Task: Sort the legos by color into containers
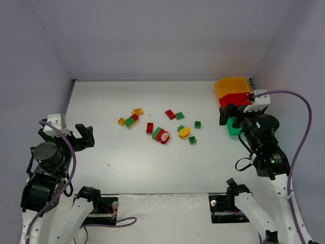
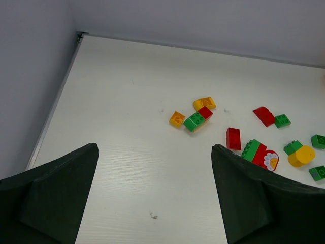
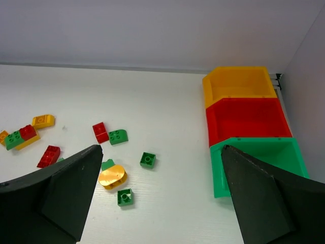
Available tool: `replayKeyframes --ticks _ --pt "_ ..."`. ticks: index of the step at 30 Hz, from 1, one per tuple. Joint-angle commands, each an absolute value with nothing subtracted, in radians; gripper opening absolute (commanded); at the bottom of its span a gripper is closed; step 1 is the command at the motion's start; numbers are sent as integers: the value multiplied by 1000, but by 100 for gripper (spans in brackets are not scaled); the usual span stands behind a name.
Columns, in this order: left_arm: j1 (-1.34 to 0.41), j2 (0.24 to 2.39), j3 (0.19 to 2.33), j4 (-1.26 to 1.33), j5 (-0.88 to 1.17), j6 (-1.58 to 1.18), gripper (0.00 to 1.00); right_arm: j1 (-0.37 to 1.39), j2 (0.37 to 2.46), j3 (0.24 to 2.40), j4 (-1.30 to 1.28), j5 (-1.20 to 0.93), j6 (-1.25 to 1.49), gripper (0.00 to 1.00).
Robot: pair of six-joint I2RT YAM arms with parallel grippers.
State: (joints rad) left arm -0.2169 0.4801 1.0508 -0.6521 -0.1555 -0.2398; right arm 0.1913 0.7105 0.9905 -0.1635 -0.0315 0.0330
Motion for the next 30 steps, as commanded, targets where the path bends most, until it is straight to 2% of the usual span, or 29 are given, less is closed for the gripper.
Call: replayKeyframes --ticks 1,6,14,15,16,17,19,22,26,30 --pt "-222 525 1066 -581 -155 -247 85 195 741 989 -100 -29 43 100" --pt "-222 580 1081 -615 -219 -268 85 193 833 992 -103 41 126 100" --pt "-222 646 1089 -657 -232 -322 86 206 1132 1043 -130 -84 241 100" --pt "-222 649 1088 -657 -232 -328 86 224 1165 1049 -130 -77 271 96" --pt "-222 649 1088 -657 -236 -330 86 238 1230 1054 -127 -62 288 80" --pt "-222 652 1088 -658 -238 -331 86 250 1262 1060 -127 -40 305 71" --pt "-222 660 1095 -675 -238 -333 85 281 1354 1081 -127 14 346 60" --pt "-222 672 1114 -698 -239 -339 86 301 1461 1106 -123 60 388 59" --pt "-222 673 1120 -712 -227 -351 85 322 1575 1132 -123 112 426 68" --pt "-222 675 1120 -733 -213 -377 85 324 1667 1135 -118 136 460 69"
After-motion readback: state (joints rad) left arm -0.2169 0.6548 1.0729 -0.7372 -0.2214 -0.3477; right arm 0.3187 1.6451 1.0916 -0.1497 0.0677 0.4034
